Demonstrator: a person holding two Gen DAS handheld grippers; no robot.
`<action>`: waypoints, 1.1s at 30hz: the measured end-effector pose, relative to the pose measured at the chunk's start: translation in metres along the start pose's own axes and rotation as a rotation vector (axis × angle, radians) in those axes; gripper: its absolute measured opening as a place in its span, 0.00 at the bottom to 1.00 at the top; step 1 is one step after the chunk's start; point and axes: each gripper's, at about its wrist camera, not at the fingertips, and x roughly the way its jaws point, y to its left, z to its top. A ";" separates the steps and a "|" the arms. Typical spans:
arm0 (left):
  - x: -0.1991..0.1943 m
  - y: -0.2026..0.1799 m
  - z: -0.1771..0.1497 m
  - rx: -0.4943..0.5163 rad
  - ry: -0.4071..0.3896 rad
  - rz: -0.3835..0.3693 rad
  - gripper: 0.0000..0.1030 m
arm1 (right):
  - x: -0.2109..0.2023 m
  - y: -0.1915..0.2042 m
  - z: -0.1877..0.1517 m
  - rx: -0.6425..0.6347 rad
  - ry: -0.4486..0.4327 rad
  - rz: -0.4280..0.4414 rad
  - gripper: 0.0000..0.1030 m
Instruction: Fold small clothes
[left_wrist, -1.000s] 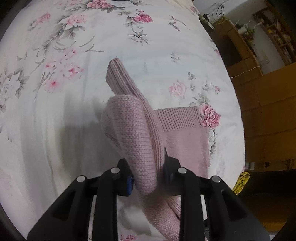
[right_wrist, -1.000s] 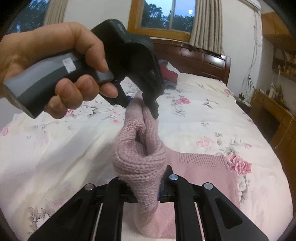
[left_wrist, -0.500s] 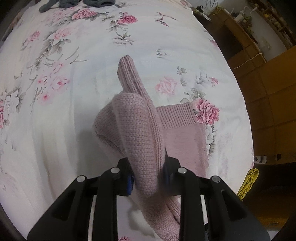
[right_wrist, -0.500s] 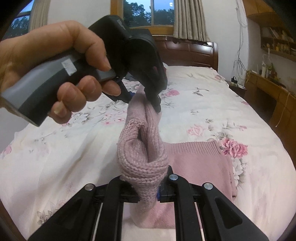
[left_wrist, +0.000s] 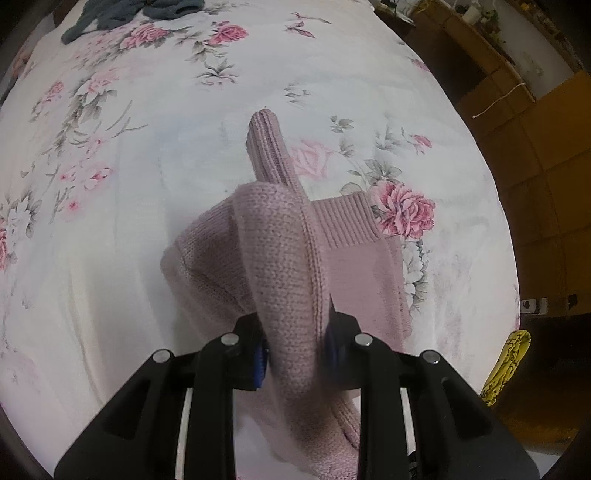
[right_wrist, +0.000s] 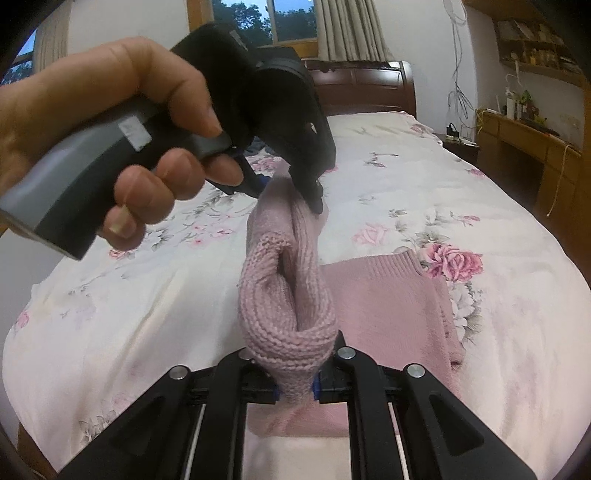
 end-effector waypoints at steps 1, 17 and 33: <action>0.002 -0.003 0.000 0.004 0.001 0.004 0.22 | 0.000 -0.003 -0.001 0.005 0.002 0.000 0.11; 0.060 -0.058 -0.001 0.055 0.054 0.046 0.23 | 0.007 -0.052 -0.024 0.089 0.045 -0.008 0.11; 0.116 -0.119 -0.014 0.114 0.043 0.207 0.24 | 0.020 -0.112 -0.058 0.255 0.131 0.055 0.11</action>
